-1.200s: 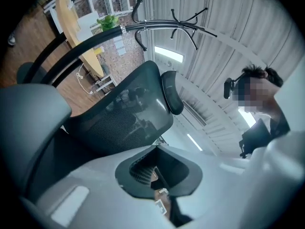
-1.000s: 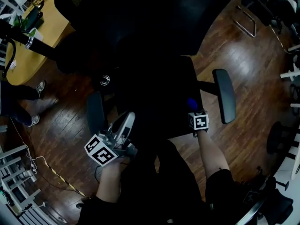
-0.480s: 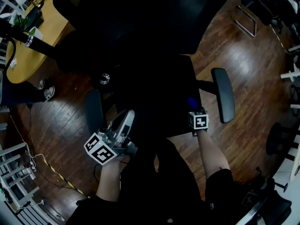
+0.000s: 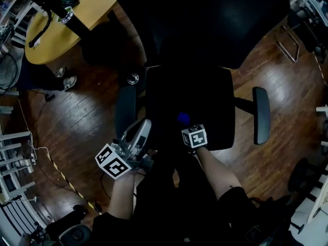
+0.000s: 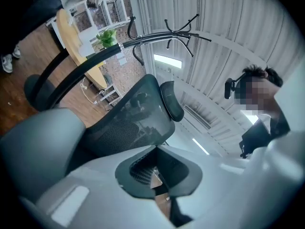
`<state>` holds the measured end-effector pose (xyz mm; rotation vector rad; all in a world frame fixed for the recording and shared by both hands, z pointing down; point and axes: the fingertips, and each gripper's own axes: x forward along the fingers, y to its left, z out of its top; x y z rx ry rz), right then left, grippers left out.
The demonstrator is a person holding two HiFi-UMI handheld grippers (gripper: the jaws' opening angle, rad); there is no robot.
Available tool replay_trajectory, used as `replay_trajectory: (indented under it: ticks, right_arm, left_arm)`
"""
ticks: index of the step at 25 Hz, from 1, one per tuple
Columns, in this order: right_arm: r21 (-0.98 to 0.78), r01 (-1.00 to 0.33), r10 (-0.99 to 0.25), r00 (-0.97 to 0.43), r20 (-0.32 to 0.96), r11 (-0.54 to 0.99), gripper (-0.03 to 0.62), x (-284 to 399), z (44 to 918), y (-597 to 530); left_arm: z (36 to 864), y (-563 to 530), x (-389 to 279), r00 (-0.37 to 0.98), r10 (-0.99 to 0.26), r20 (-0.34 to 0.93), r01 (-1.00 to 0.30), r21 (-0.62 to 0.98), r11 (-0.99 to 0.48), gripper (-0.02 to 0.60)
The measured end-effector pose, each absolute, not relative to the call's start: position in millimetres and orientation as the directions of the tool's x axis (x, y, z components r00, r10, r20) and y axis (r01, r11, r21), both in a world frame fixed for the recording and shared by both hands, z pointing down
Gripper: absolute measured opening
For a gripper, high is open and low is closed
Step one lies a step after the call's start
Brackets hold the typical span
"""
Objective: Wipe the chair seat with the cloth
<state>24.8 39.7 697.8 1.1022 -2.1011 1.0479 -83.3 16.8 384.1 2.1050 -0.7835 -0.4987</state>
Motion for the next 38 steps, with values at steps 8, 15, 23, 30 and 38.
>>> replay_trajectory:
  ticks: [8, 15, 23, 30, 38]
  right_arm:
    - [-0.432, -0.722, -0.27, -0.635, 0.724, 0.54, 0.035, -104.9, 705.5, 86.1]
    - [-0.369, -0.788, -0.322, -0.559, 0.764, 0.493, 0.036, -56.4, 715.2, 85.8]
    - [-0.234, -0.93, -0.404, -0.337, 0.85, 0.284, 0.035, 109.8, 734.4, 96.8]
    - [-0.122, -0.988, -0.47, -0.153, 0.869, 0.096, 0.035, 231.4, 729.0, 105.8]
    - [-0.126, -0.991, -0.469, -0.127, 0.874, 0.033, 0.035, 243.6, 728.7, 111.5]
  left_arm:
    - [388.8, 27.2, -126.3, 0.669, -0.74, -0.063, -0.402, 0.808, -0.432, -0.008]
    - [393.5, 17.1, -113.9, 0.707, -0.704, -0.066, -0.374, 0.81, -0.451, -0.008]
    - [405.0, 3.4, -47.8, 0.81, -0.583, -0.066, -0.295, 0.813, -0.502, -0.008]
    - [412.6, -7.0, -1.2, 0.876, -0.478, -0.064, -0.229, 0.817, -0.53, -0.008]
    - [406.6, -6.6, 12.8, 0.879, -0.468, -0.092, -0.19, 0.833, -0.52, -0.008]
